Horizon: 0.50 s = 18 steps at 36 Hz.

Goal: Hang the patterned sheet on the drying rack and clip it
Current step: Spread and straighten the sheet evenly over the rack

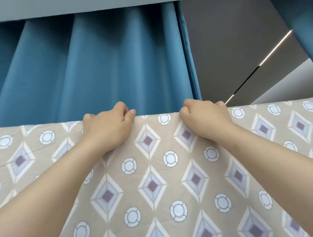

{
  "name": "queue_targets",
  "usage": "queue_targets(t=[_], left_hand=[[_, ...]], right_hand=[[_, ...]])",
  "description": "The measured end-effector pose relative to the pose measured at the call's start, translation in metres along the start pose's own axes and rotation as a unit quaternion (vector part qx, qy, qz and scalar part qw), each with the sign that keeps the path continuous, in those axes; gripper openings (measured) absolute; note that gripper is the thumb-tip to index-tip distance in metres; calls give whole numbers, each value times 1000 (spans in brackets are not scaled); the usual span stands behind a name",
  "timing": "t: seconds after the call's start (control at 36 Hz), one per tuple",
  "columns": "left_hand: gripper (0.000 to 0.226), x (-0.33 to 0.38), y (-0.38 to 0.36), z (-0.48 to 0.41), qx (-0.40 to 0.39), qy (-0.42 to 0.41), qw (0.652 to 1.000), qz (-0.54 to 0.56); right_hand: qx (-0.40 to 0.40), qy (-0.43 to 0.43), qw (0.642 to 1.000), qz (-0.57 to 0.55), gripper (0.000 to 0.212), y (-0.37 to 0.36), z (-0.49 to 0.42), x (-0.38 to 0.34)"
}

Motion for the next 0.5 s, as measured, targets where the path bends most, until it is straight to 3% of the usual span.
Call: queue_targets(t=[0.14,0.31,0.5], left_hand=[[35,4,-6,-5,-13,-11,999,39],[40,-25,-1,-7,-37,32,999,-1],[44,-33,3,-13,-91,71,993,-31]], right_hand=[[9,108,994,-4,28,-17,9,-26],[75,59,995,-30,23,-35,6,-31],[88,82,993,2,32,-41,10,-37]])
Point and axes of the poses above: each hand's wrist, its own z-axis away from the middle knuckle, its own y-axis out of the back of the hand, x = y × z, the point moved 2 cm from there along -z, towards the middle knuckle, and after that the axes turned 2 degrees about -y, right-handed, at the moved point
